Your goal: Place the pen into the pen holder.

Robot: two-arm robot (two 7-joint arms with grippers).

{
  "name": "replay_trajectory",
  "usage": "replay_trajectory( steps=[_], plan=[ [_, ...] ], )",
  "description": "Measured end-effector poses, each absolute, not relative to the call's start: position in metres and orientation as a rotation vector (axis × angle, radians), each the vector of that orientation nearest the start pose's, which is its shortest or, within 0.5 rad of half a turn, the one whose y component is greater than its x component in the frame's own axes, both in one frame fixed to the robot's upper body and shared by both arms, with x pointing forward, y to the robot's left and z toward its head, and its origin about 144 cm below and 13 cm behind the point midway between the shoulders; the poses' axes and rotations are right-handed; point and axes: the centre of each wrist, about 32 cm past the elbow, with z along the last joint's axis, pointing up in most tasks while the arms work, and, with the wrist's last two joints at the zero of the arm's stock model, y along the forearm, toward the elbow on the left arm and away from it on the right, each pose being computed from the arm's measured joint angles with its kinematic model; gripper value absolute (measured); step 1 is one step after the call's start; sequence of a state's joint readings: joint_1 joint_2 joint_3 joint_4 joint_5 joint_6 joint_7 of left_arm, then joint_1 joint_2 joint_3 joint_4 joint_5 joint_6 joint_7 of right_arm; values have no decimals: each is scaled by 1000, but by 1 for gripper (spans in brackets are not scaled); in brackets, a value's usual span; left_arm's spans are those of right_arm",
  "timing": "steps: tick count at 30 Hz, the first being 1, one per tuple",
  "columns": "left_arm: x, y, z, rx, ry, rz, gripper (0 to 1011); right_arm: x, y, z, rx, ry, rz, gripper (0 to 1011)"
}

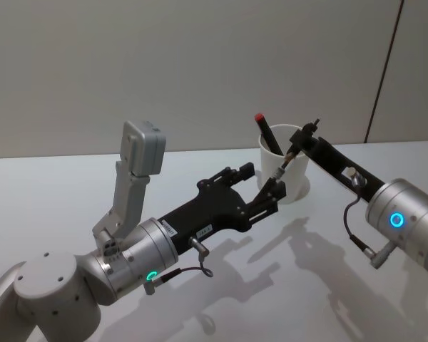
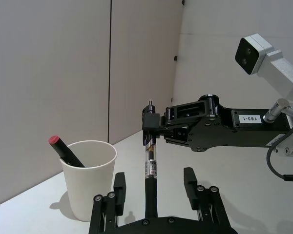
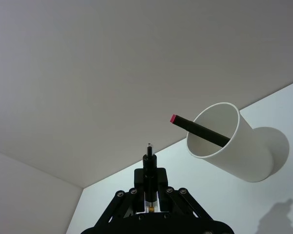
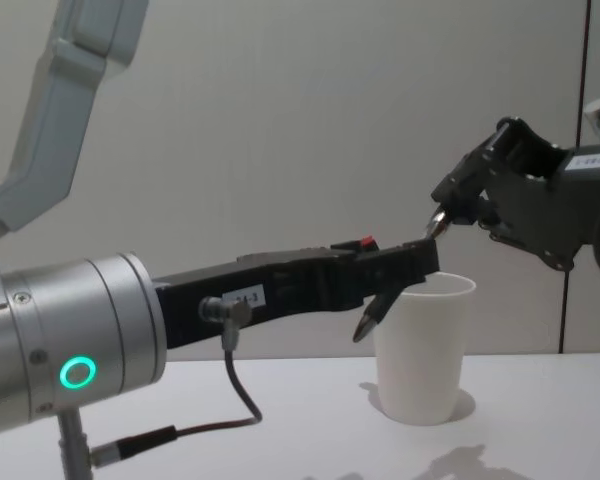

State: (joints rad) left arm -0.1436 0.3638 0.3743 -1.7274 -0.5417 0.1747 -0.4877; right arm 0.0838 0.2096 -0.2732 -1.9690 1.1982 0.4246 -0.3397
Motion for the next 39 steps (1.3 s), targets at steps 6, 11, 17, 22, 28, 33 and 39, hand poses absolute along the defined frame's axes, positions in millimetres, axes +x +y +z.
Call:
replay_trajectory(
  steps=[6,11,17,22,28,33,39],
  plan=[
    [471,204,1210,-91,119,650,874,441,-179,1276,373,831,-1060,147],
    [471,204,1210,-91,119,650,1001,441,-180,1276,376,827,-1063,147],
    [471,204,1210,-91,119,650,1001,443,-186,1274,392,812,-1077,147],
    [471,204,1210,-91,119,650,1001,447,-193,1273,409,785,-1097,147],
    [471,204,1210,-91,119,650,1001,455,-201,1270,421,739,-1118,147],
    [471,204,1210,-91,119,650,1001,461,-207,1269,423,688,-1131,147],
    [471,204,1210,-91,119,650,1000,473,-213,1266,413,589,-1150,147]
  ],
)
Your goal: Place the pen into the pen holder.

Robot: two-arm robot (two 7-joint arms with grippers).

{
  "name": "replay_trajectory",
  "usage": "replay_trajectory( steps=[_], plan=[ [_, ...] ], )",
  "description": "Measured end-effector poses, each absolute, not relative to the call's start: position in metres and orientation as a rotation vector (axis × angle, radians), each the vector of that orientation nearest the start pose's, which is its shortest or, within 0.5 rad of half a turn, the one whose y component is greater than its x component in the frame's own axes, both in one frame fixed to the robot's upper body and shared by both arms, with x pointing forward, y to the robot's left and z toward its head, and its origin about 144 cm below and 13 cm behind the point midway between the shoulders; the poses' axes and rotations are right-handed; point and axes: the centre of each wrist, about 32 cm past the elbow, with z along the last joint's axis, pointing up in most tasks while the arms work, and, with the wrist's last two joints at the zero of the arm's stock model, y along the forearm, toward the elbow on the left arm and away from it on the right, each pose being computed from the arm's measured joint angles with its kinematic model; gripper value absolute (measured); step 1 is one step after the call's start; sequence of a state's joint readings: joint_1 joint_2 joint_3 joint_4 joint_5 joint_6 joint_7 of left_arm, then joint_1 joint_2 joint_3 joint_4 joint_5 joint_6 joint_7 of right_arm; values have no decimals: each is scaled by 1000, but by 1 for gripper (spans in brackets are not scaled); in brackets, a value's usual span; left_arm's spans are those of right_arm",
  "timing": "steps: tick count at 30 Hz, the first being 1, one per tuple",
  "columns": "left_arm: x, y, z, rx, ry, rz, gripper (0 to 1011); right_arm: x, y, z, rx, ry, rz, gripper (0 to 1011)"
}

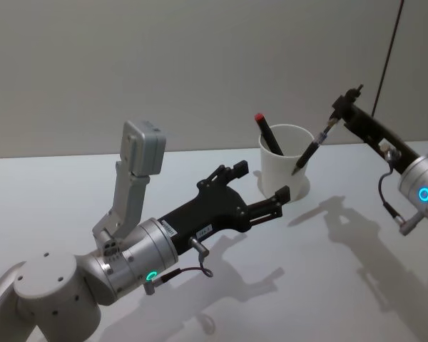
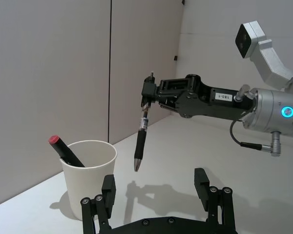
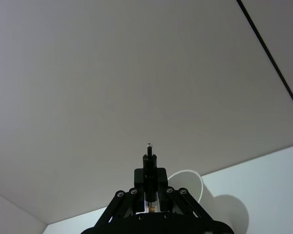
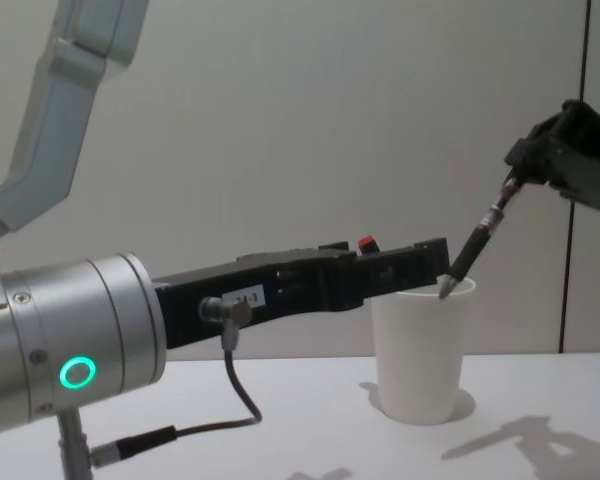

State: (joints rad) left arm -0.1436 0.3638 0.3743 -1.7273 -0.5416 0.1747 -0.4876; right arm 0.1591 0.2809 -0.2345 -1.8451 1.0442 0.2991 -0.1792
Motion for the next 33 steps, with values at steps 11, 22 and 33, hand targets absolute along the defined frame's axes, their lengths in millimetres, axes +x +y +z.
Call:
replay_trajectory(
  steps=[11,22,33],
  plan=[
    [471,204,1210,-91,119,650,1001,491,-218,1261,370,423,-1159,146],
    [471,204,1210,-91,119,650,1001,512,-218,1251,304,225,-1119,147],
    [471,204,1210,-91,119,650,1001,529,-212,1241,254,91,-1073,147]
  ],
)
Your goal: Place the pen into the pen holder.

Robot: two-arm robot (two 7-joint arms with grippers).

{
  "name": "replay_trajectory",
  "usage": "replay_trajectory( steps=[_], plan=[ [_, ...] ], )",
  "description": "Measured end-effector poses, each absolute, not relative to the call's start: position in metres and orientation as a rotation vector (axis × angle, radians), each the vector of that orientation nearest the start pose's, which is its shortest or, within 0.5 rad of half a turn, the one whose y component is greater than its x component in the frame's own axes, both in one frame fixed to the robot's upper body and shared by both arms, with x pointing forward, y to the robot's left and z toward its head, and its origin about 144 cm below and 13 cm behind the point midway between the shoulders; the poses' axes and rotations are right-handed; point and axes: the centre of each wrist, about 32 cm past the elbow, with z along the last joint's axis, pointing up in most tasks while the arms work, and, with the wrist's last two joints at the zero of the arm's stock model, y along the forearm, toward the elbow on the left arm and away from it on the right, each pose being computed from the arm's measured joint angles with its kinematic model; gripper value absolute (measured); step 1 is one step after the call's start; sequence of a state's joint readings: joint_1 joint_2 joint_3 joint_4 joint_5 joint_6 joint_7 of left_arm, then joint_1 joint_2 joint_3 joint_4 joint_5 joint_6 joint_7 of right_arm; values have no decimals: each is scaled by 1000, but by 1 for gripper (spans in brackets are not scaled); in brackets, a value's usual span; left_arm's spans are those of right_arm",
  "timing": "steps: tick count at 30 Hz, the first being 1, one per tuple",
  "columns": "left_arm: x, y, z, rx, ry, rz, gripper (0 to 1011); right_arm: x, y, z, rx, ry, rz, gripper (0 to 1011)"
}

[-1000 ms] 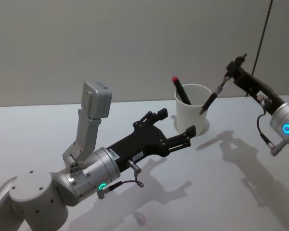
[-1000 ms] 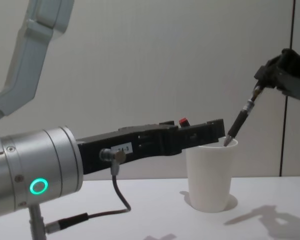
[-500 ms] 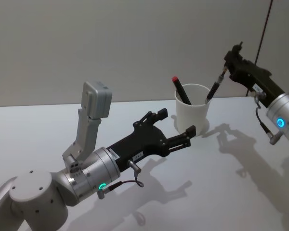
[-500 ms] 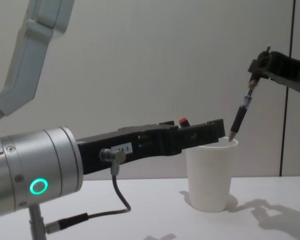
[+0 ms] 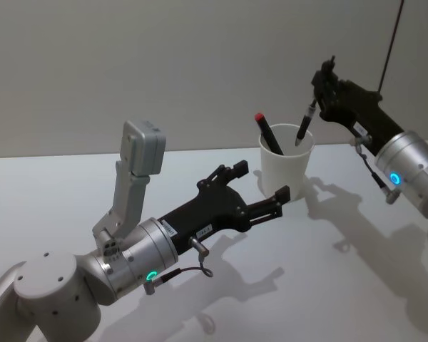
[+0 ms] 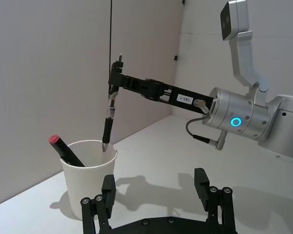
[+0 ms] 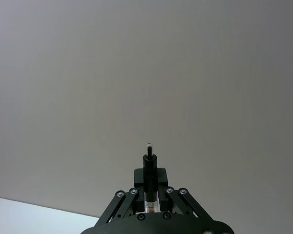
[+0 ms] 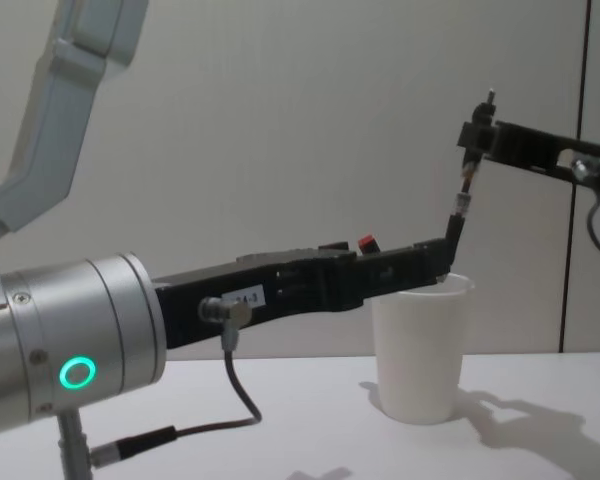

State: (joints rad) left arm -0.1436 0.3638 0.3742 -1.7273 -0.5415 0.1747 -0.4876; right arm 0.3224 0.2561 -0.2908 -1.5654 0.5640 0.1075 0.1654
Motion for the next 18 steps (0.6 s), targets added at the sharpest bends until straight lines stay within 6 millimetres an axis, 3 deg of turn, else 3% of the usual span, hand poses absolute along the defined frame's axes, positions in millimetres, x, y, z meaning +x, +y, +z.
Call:
replay_trajectory(
  steps=[18],
  plan=[
    [471,204,1210,-91,119,650,1001,548,-202,1221,194,1,-1032,147]
  ],
)
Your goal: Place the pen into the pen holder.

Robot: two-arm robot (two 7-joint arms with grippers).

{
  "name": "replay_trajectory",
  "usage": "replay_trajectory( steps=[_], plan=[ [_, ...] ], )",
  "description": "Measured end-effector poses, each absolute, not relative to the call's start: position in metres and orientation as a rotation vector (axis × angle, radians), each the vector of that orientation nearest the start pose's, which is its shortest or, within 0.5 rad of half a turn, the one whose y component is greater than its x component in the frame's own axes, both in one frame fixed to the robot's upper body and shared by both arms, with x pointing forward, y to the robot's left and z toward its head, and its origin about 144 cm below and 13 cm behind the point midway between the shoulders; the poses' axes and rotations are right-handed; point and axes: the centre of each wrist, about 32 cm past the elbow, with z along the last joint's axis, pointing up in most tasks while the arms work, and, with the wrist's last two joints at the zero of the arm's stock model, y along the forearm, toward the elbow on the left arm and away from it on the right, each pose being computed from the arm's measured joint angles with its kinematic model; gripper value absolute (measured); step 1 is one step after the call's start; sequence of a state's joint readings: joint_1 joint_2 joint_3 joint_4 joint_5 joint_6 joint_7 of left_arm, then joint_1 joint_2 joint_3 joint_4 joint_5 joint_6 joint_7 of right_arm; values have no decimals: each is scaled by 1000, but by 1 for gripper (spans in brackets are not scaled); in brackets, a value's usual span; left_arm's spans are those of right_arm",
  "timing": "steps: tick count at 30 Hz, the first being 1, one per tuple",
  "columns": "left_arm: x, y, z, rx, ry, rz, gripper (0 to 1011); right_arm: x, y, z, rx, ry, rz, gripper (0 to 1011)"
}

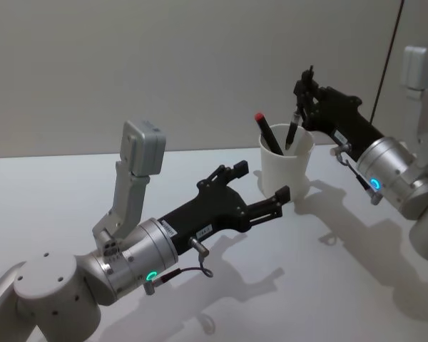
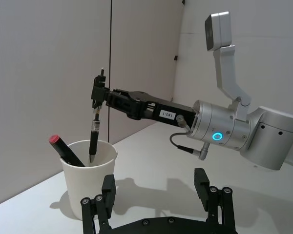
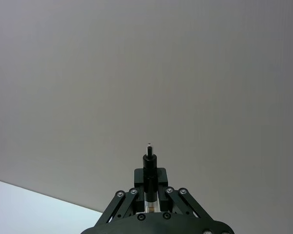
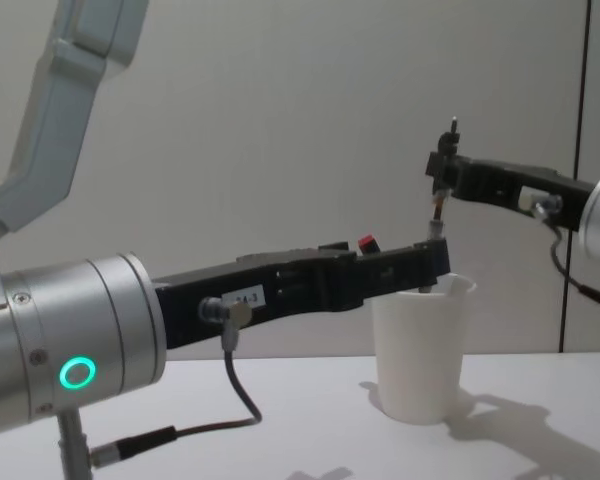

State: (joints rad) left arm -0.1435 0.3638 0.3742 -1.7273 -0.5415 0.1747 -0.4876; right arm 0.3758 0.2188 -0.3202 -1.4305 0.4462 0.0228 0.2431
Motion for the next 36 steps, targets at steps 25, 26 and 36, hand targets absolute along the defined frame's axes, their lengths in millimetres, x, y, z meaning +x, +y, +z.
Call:
replay_trajectory(
  steps=[25,26,36],
  plan=[
    [471,204,1210,-91,119,650,1001,559,-195,1206,163,-3,-1032,531],
    [471,204,1210,-91,119,650,1001,559,-195,1206,162,-3,-1032,567],
    [471,204,1210,-91,119,650,1001,560,-194,1205,160,-4,-1032,869]
  ],
)
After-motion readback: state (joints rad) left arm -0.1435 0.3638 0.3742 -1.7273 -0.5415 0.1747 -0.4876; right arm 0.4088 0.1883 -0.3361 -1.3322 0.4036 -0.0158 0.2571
